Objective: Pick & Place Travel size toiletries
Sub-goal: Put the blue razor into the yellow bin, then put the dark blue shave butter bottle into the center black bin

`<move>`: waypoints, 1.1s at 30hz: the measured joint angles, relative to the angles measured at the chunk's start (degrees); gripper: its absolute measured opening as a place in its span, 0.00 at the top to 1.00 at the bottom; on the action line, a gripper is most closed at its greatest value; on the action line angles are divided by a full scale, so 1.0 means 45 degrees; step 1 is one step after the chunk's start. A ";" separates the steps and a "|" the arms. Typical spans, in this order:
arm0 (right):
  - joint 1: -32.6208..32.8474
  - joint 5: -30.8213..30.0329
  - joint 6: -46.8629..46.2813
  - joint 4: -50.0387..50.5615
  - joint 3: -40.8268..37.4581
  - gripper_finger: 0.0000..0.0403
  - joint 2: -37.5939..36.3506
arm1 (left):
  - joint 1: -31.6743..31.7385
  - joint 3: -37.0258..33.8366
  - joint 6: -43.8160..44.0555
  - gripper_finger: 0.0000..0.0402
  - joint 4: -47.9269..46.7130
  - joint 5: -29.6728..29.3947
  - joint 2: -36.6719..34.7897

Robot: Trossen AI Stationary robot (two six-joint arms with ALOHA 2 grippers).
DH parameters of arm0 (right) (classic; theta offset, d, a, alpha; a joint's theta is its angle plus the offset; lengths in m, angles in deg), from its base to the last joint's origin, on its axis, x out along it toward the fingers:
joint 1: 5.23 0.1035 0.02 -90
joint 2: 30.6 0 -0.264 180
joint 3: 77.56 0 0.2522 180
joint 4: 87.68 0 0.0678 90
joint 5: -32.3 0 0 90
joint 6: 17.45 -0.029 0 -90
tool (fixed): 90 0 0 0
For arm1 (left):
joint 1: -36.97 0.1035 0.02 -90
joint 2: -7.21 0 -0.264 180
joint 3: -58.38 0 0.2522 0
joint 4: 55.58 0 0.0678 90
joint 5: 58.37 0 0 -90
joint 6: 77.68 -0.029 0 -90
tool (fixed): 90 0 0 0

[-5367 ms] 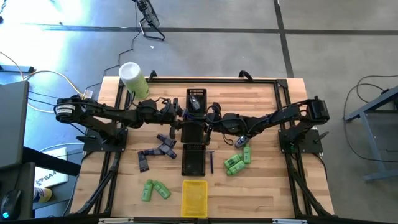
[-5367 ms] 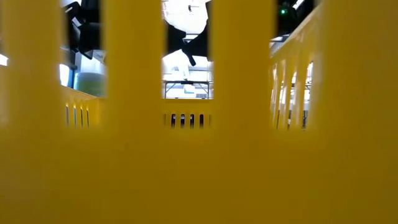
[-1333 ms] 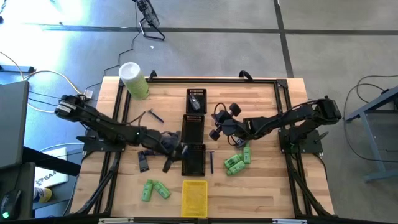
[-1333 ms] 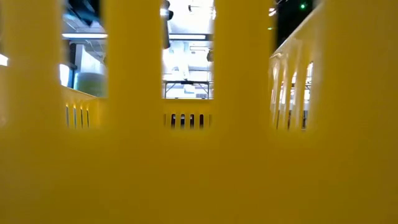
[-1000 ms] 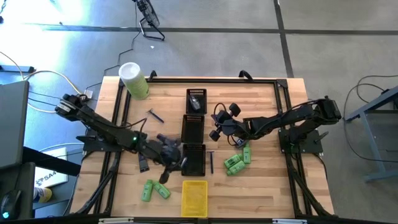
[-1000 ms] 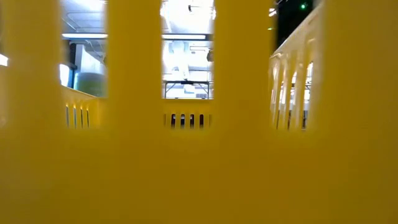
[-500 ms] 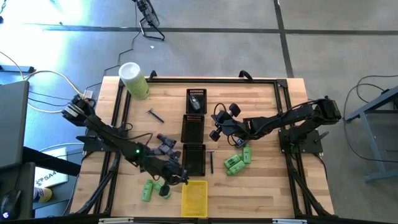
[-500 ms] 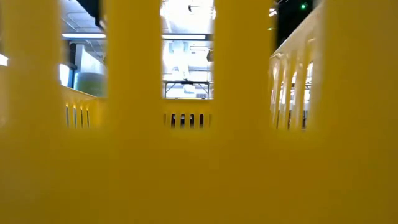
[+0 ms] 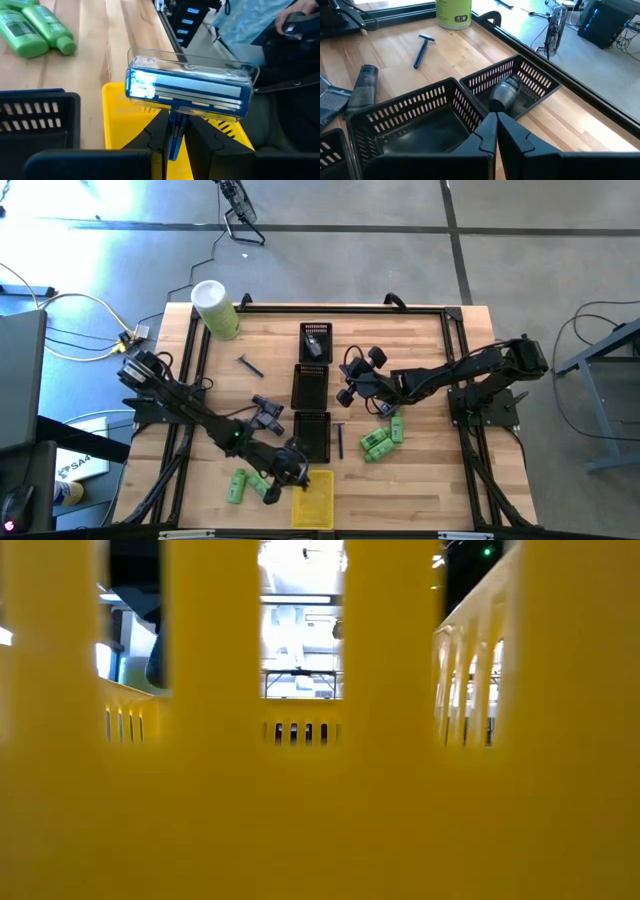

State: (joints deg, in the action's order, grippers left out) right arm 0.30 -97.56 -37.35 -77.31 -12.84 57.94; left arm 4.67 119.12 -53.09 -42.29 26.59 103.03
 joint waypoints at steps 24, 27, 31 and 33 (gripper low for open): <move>0.0022 0.0588 -0.0010 0.0002 0.0000 0.99 0.0000 | 0.0005 0.0000 -0.0066 0.60 -0.0016 0.0327 0.0121; 0.0022 0.0583 -0.0008 0.0002 0.0000 0.99 0.0000 | 0.0005 0.0000 -0.0066 0.60 -0.0016 0.0332 0.0121; 0.0022 0.0578 -0.0009 0.0002 0.0000 0.99 0.0000 | 0.0005 0.0000 -0.0134 0.60 -0.0016 0.0337 0.0121; 0.0022 0.0578 -0.0005 0.0002 0.0000 0.99 0.0000 | 0.0005 0.0000 -0.0186 0.60 -0.0011 0.0341 0.0121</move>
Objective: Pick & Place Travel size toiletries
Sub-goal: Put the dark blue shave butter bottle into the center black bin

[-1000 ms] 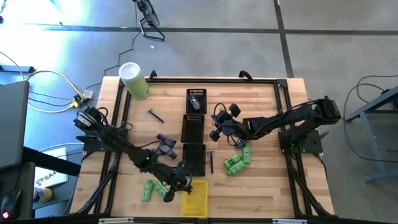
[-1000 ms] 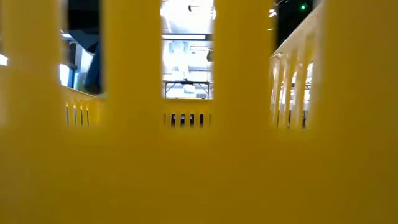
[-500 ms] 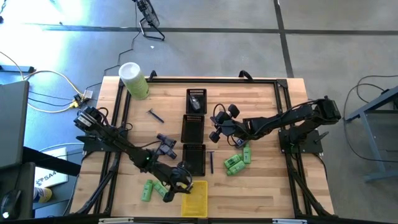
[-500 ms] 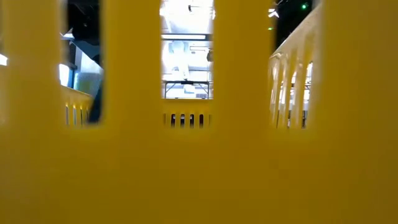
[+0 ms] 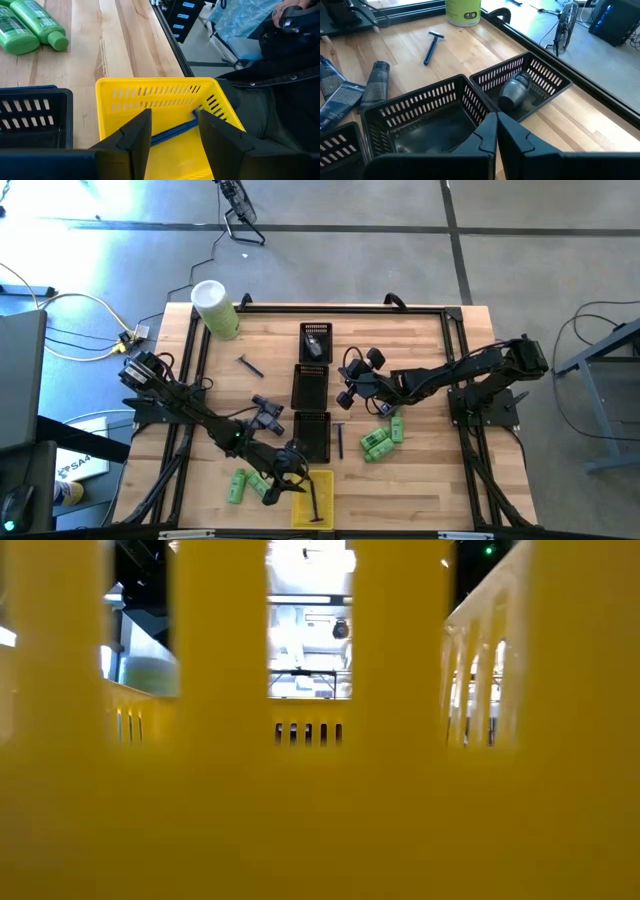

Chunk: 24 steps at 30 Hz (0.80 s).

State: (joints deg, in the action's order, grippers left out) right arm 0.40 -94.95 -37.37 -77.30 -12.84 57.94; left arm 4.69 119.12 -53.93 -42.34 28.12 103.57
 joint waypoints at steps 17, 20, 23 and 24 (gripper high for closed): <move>0.0000 0.1729 0.0136 0.1507 0.0000 0.99 -0.0002 | 0.0013 0.0000 -0.0491 0.60 0.0819 -0.2762 -0.0010; 0.0000 0.2003 -0.0068 0.1691 0.0000 0.99 0.0000 | 0.0015 0.0000 -0.1026 0.60 0.0847 -0.3673 -0.0010; 0.0000 0.2272 -0.0299 0.1668 0.0000 0.99 -0.0002 | 0.0015 0.0000 -0.1254 0.60 0.0947 -0.4434 -0.0010; 0.0000 0.2301 -0.0306 0.1666 0.0000 0.99 0.0000 | 0.0015 0.0000 -0.1246 0.60 0.0969 -0.4661 -0.0010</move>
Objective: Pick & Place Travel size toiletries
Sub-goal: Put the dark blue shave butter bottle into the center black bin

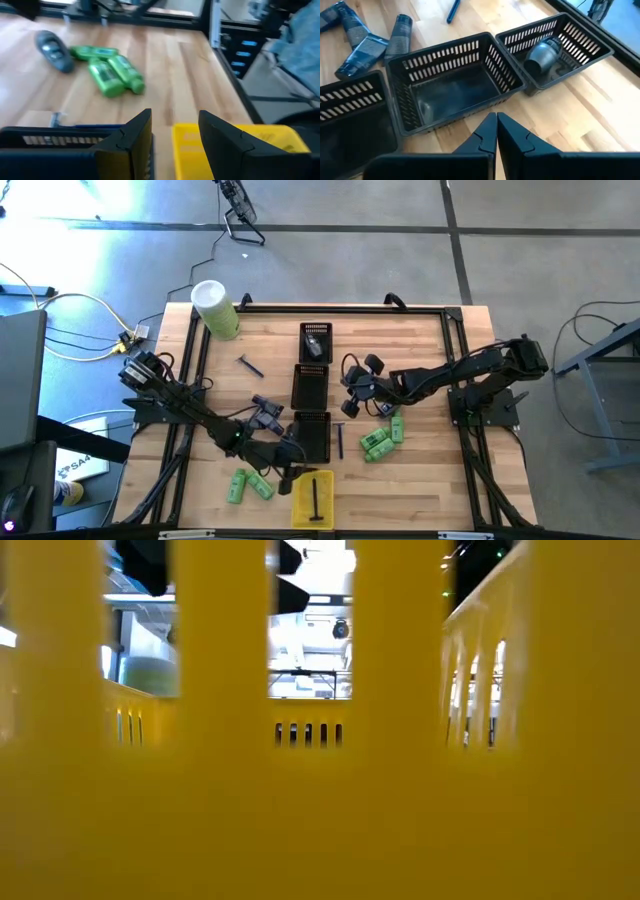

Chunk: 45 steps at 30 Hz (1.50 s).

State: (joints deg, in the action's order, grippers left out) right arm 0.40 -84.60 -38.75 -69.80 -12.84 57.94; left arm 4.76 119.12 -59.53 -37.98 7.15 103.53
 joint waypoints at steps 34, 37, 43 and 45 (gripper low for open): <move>0.0418 -0.0271 0.0631 0.0936 0.0000 0.99 -0.0486 | 0.0870 -0.2126 -0.0781 0.99 -0.2541 -0.0623 -0.4435; 0.0381 -0.0428 0.1264 0.0624 0.0000 0.99 -0.0486 | 0.1401 -0.3220 -0.1240 0.98 -0.0078 0.0369 -0.4294; -0.0149 -0.0334 0.2052 -0.0054 0.0000 0.99 -0.0486 | 0.2625 -0.4360 -0.1678 1.00 0.1802 0.0987 -0.4294; -0.0327 -0.0339 0.2016 -0.0230 0.0000 0.99 -0.0486 | 0.3247 -0.4476 -0.1691 1.00 0.1800 0.1329 -0.4294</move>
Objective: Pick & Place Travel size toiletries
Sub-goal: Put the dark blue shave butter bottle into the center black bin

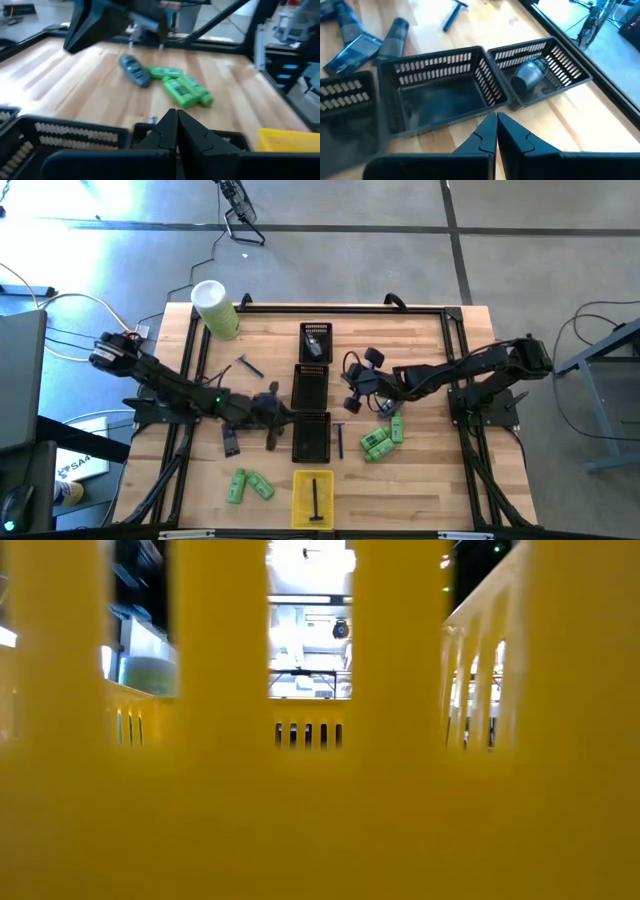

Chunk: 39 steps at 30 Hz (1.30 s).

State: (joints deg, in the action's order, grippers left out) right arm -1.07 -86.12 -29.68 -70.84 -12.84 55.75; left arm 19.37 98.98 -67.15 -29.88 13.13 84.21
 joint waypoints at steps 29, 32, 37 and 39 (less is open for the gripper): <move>-0.0443 -0.1005 0.0664 -0.3372 -0.0001 0.99 0.0093 | 0.5248 -0.0041 -0.1743 1.00 0.0998 0.5500 0.0000; -0.0460 -0.0986 0.1336 -0.3775 0.0000 0.99 0.0092 | 0.4622 -0.0041 -0.1955 1.00 0.1001 0.4873 0.0000; -0.0445 -0.0996 0.2074 -0.3478 0.0000 0.99 0.0097 | 0.3938 -0.0041 -0.2712 1.00 0.1005 0.4272 0.0000; -0.0450 -0.0996 0.1947 -0.2918 0.0000 0.99 0.0094 | 0.3887 -0.0041 -0.2759 1.00 0.1001 0.4049 0.0000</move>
State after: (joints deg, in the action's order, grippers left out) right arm -3.10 -90.61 -20.92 -83.97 -12.84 56.17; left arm 36.86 98.79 -79.56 -25.37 31.35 84.21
